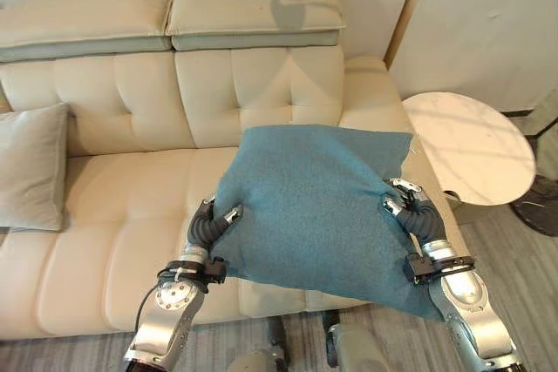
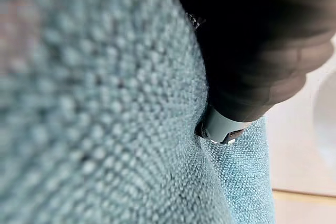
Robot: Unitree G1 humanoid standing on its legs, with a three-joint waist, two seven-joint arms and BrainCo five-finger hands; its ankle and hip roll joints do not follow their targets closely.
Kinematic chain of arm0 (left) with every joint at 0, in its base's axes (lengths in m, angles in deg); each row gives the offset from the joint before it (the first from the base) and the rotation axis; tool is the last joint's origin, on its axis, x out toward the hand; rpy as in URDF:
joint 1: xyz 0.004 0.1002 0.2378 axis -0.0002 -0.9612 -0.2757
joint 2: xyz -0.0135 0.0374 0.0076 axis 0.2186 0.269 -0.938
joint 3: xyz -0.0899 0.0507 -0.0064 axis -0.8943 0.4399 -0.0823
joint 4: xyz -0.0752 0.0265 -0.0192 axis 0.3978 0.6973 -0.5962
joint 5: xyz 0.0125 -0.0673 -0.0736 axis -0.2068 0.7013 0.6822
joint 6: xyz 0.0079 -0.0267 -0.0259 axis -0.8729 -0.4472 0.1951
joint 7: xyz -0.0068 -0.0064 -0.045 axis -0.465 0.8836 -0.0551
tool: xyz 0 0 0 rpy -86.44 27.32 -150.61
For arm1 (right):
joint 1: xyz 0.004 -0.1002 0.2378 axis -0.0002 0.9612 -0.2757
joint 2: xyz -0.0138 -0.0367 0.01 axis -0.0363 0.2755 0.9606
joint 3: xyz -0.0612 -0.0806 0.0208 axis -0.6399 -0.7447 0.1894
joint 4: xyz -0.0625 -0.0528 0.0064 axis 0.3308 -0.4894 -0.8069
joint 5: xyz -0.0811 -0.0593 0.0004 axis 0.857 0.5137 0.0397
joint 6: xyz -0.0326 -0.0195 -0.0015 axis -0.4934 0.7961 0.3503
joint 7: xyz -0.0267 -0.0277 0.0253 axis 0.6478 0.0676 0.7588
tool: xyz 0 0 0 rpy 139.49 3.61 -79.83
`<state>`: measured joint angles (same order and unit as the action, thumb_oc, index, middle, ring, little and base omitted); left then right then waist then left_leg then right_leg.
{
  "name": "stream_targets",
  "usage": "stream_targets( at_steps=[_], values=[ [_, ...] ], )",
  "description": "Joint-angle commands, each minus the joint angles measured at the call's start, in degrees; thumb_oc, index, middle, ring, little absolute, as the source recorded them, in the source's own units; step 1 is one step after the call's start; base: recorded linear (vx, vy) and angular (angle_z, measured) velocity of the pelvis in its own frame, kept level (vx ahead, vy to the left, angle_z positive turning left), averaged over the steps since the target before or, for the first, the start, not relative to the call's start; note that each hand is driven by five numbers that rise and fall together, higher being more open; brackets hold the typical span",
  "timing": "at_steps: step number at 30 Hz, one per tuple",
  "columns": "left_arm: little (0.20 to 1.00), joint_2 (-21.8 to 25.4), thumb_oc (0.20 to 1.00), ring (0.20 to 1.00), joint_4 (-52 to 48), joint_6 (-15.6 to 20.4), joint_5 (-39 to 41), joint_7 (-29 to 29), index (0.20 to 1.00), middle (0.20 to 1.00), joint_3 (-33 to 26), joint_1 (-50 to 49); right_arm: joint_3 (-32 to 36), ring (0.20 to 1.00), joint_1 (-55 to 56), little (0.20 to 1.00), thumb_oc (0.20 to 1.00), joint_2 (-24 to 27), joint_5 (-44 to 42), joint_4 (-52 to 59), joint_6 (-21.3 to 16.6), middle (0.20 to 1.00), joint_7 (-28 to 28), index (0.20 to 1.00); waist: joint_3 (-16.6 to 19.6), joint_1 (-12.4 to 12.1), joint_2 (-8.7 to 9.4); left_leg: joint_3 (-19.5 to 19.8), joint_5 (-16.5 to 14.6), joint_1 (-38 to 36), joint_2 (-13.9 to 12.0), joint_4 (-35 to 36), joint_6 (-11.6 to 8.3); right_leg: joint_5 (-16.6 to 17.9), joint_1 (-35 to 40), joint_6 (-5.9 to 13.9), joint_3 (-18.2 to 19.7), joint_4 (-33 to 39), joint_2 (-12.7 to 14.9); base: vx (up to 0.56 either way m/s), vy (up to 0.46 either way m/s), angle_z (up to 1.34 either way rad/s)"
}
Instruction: Pick up all the scattered cushions and arrange them neatly on the sofa.
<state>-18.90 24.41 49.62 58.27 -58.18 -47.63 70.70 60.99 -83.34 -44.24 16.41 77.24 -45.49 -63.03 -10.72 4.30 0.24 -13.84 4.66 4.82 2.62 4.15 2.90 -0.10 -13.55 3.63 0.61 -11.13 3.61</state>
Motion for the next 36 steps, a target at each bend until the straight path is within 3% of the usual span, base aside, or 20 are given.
stream_targets(
  at_steps=[1,7,15,16,18,19,24,25,28,29,30,31,33,34,36],
  values=[
    [0.200,0.8,0.200,0.200,-5.9,7.0,-1.2,0.9,0.200,0.200,-1.7,4.8,-1.7,0.200,-10.4,0.200,0.200,-0.3,-3.3,3.3,-7.0,0.200,-0.4,0.200,1.5,-0.3,0.78,-0.5,-7.1,-2.5,-3.0,-3.6,-4.16,-3.1,4.9,2.06,-2.4,4.7,-0.5,0.12,-0.075,0.14],
    [0.200,2.8,0.200,0.200,-5.0,8.9,-3.4,-2.8,0.200,0.200,-2.1,10.1,-4.0,0.200,-18.8,0.200,0.200,-0.5,-3.5,1.5,-8.3,0.200,2.1,0.200,1.8,-1.5,-0.38,0.0,-6.1,-1.8,-2.9,-1.7,-4.53,-2.4,4.5,1.78,-3.0,7.3,-0.4,0.04,-0.031,0.04],
    [0.200,8.6,0.200,0.200,5.3,11.6,-11.0,-14.4,0.200,0.200,1.1,30.0,-8.7,0.200,-42.6,0.200,0.200,-2.1,0.2,-9.8,-11.0,0.200,12.6,0.200,-0.8,-4.3,-1.90,1.1,-3.3,5.1,-2.8,-0.3,-4.97,-0.9,-2.3,1.96,-3.3,7.4,-0.4,-0.07,-0.018,0.02],
    [0.200,10.0,0.200,0.200,10.1,12.7,-10.7,-18.7,0.200,0.200,2.6,38.3,-10.3,0.200,-53.0,0.200,0.200,-1.4,2.4,-16.8,-11.2,0.200,17.3,0.200,-1.9,-5.2,-2.24,1.6,-2.3,7.4,-2.8,0.1,-5.20,-0.5,-4.8,2.22,-3.3,6.8,-0.2,-0.08,-0.020,0.19],
    [0.200,11.2,0.200,0.200,15.8,13.1,-11.0,-22.3,0.200,0.200,5.2,47.2,-11.5,0.200,-63.1,0.200,0.200,-0.7,4.6,-25.6,-10.3,0.200,22.2,0.200,-2.2,-6.0,-2.41,2.5,-1.5,9.5,-2.7,0.3,-5.53,-0.4,-6.7,2.61,-3.4,6.4,0.0,-0.07,-0.025,0.12],
    [0.200,11.3,0.200,0.200,16.1,13.2,-11.0,-22.3,0.200,0.200,5.2,47.7,-11.4,0.200,-63.6,0.200,0.200,-0.7,4.6,-25.9,-10.5,0.200,22.2,0.200,-2.4,-6.1,-2.36,2.4,-1.3,9.8,-2.7,0.4,-5.52,-0.1,-7.0,2.56,-3.4,6.5,0.0,-0.04,-0.028,0.04],
    [0.200,14.1,0.200,0.200,34.1,13.1,-10.2,-29.0,0.200,0.200,12.0,72.1,-16.8,0.200,-87.3,0.200,0.200,1.5,9.2,-44.6,-8.8,0.200,32.3,0.200,-4.2,-7.8,-3.19,4.7,0.7,14.5,-2.7,0.8,-6.83,0.2,-11.1,3.37,-4.3,6.2,0.3,-0.03,-0.038,0.17],
    [0.200,15.0,0.200,0.200,42.7,11.9,-10.3,-29.6,0.200,0.200,15.1,81.5,-20.7,0.200,-95.7,0.200,0.200,4.1,11.4,-50.6,-7.6,0.200,35.3,0.200,-5.8,-8.2,-3.66,5.6,1.5,17.1,-2.7,0.9,-7.43,0.4,-13.4,3.61,-4.6,6.0,0.5,-0.03,-0.051,0.15],
    [0.200,15.9,0.200,0.200,46.4,11.2,-10.5,-29.8,0.200,0.200,17.2,86.8,-22.6,0.200,-99.1,0.200,0.200,5.3,11.6,-53.2,-7.2,0.200,36.5,0.200,-6.8,-8.4,-3.70,6.5,2.1,19.2,-2.4,0.9,-7.58,0.5,-15.5,3.67,-4.4,5.5,0.5,-0.03,-0.032,0.21],
    [0.200,15.9,0.200,0.200,46.5,11.2,-10.5,-29.8,0.200,0.200,17.2,86.9,-22.6,0.426,-99.2,0.426,0.426,5.3,11.6,-53.2,-7.2,0.426,36.5,0.426,-6.8,-8.4,-3.69,6.5,2.1,19.2,-2.4,0.9,-7.58,0.5,-15.5,3.66,-4.4,5.5,0.5,-0.02,-0.032,0.15],
    [0.429,15.8,0.429,0.429,47.9,10.8,-9.8,-29.3,0.429,0.429,17.8,88.5,-23.5,1.000,-100.0,1.000,1.000,6.0,10.2,-54.4,-7.3,1.000,35.7,1.000,-7.2,-8.4,-3.89,6.6,2.4,20.3,-2.3,0.9,-7.73,0.6,-16.7,3.73,-4.3,5.2,0.5,-0.02,-0.021,0.04],
    [1.000,15.6,1.000,1.000,49.8,10.5,-8.7,-28.5,1.000,1.000,18.3,90.1,-24.3,1.000,-100.5,1.000,1.000,6.7,9.1,-55.1,-7.3,1.000,35.1,1.000,-7.6,-8.3,-3.98,6.5,2.7,21.1,-2.2,0.9,-7.86,0.7,-17.4,3.67,-4.2,5.1,0.5,-0.03,-0.032,0.00],
    [1.000,15.8,1.000,1.000,53.5,9.1,-7.2,-26.3,1.000,1.000,19.5,92.3,-25.1,1.000,-99.1,1.000,1.000,7.8,7.6,-56.4,-6.7,1.000,33.2,1.000,-8.6,-8.1,-4.10,7.1,3.1,22.8,-2.0,0.9,-7.97,1.1,-18.8,3.67,-4.2,5.0,0.4,-0.01,-0.023,0.02],
    [1.000,17.7,1.000,1.000,56.2,8.2,-4.2,-22.6,1.000,1.000,19.1,90.4,-26.4,1.000,-95.0,1.000,1.000,9.9,6.4,-56.0,-5.1,1.000,29.3,1.000,-9.6,-7.5,-4.01,7.5,3.5,24.5,-1.7,0.9,-8.05,1.6,-19.7,3.73,-4.1,5.7,0.2,-0.01,-0.034,0.07],
    [1.000,19.1,1.000,1.000,56.8,7.7,-2.8,-20.9,1.000,1.000,18.4,87.8,-26.2,1.000,-91.2,1.000,1.000,10.9,5.4,-54.9,-4.5,1.000,27.1,1.000,-10.4,-7.0,-3.60,7.7,3.8,25.2,-1.7,0.9,-8.19,2.1,-20.1,3.74,-4.0,6.1,0.1,-0.01,-0.023,0.12]
  ],
)
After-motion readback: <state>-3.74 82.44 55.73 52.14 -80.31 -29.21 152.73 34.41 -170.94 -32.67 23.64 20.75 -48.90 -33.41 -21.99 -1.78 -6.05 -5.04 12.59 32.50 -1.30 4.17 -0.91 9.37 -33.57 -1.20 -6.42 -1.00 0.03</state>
